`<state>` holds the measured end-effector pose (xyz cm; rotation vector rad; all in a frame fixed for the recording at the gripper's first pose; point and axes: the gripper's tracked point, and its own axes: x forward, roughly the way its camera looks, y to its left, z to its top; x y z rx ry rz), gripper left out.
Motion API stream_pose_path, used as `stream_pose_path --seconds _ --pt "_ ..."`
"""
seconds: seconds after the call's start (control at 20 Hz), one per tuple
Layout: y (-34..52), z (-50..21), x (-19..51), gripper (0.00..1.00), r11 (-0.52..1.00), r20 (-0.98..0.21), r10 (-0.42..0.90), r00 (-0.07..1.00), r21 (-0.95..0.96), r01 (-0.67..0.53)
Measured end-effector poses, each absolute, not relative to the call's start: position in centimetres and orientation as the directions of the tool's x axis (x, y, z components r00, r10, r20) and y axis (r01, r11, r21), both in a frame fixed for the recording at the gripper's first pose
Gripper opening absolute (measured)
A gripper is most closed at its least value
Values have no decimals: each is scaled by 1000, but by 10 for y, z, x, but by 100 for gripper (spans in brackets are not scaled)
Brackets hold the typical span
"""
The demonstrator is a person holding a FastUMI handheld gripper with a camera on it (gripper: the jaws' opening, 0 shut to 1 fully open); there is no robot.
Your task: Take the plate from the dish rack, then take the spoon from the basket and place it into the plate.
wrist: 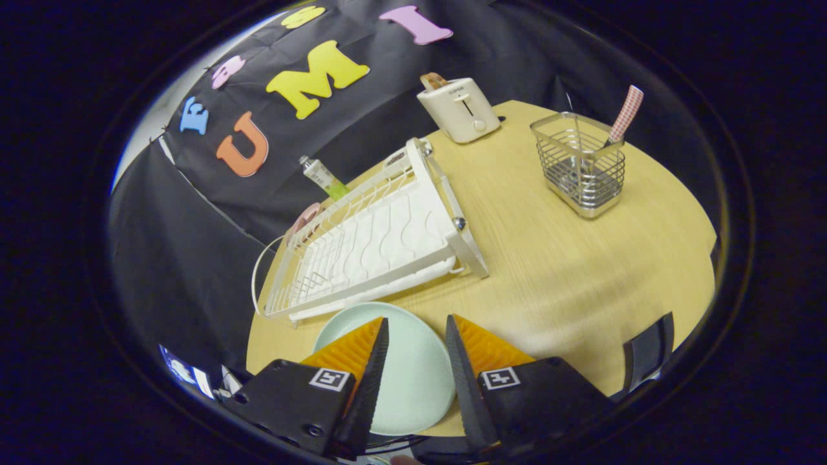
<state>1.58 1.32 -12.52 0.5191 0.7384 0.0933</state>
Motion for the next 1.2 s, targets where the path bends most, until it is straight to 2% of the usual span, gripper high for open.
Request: stream_pose_path --seconds 0.25,0.5,0.95,1.2 --pt "-43 -86 14 72 919 -470 143 871 390 60" --pt "-109 -64 2 84 970 -332 43 942 240 41" --pt "-233 -67 17 88 988 -151 -145 978 27 151" --pt "-257 -65 49 87 987 -151 -110 982 95 126"
